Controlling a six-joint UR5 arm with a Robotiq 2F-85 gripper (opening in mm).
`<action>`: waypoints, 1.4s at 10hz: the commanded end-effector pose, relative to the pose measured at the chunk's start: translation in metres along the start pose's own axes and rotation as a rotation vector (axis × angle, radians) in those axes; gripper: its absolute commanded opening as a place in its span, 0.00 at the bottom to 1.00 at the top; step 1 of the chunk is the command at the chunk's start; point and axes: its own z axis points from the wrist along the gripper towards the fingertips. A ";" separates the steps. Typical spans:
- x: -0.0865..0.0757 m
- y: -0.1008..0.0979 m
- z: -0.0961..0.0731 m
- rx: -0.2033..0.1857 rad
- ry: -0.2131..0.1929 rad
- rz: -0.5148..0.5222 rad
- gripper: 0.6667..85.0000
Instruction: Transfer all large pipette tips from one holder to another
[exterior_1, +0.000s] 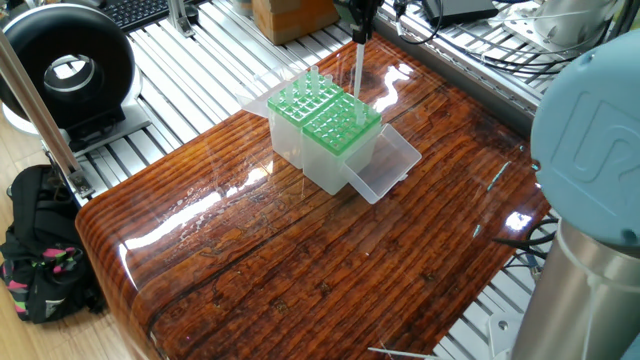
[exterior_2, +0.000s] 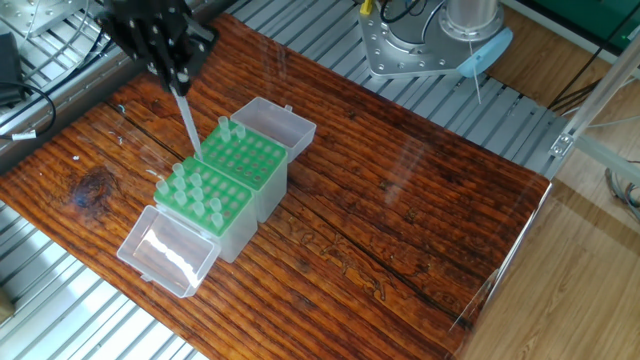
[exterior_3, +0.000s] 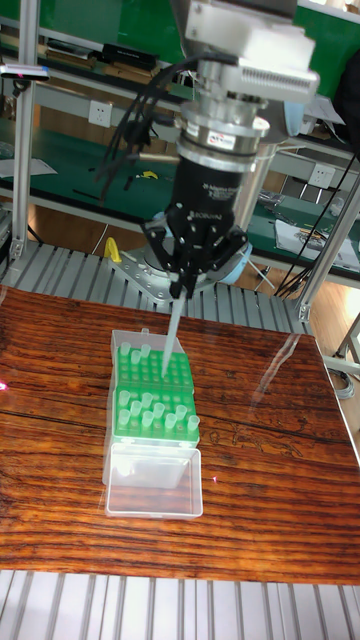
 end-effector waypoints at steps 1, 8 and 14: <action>-0.017 0.015 0.020 0.007 -0.020 0.017 0.15; -0.016 0.019 0.044 0.002 0.015 0.035 0.15; -0.009 0.014 0.047 0.017 0.034 0.037 0.13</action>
